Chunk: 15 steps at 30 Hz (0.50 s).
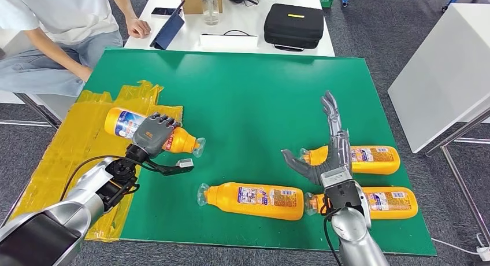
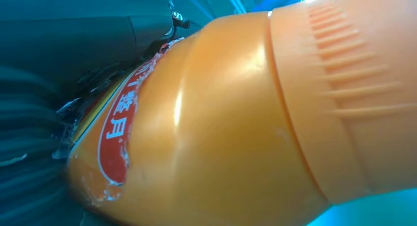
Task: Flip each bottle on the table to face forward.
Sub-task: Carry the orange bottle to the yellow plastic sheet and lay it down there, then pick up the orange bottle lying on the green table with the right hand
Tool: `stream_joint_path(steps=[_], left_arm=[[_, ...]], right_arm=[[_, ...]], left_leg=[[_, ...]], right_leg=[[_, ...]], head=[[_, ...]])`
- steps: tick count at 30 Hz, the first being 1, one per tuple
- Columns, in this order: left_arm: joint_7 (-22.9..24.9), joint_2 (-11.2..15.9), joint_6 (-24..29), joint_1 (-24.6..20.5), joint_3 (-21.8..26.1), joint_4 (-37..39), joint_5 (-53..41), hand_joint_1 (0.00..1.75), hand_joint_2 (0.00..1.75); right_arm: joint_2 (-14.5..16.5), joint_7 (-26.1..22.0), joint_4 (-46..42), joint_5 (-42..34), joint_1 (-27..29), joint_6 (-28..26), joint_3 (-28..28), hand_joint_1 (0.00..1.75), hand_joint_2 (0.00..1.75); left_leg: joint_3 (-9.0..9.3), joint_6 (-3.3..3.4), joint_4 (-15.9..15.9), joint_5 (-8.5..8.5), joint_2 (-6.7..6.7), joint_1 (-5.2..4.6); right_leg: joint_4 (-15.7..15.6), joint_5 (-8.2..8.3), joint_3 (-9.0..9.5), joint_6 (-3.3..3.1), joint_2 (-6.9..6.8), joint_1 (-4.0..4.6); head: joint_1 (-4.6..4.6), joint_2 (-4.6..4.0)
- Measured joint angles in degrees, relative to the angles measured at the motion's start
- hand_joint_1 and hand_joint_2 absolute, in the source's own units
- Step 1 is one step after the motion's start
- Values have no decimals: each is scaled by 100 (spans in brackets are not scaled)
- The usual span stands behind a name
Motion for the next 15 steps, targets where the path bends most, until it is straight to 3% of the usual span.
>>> stream_joint_path(steps=[11,12,15], left_arm=[[619,44,-469,-6,697,366,129,175,175],[632,49,-477,-7,751,380,134,146,175],[630,54,-456,-5,875,419,177,15,175]], right_arm=[[13,42,-141,218,285,-13,-67,0,175],[20,44,-141,225,288,-12,-73,0,175],[44,62,-141,259,296,10,-85,0,175]], left_leg=[[-2,-1,0,0,-2,1],[-2,-1,0,0,-2,1],[-3,-2,0,1,-3,2]], right_leg=[[0,0,0,1,-1,1],[0,0,0,0,-1,1],[0,0,0,0,-2,2]], head=[[-1,0],[-1,0],[0,0]])
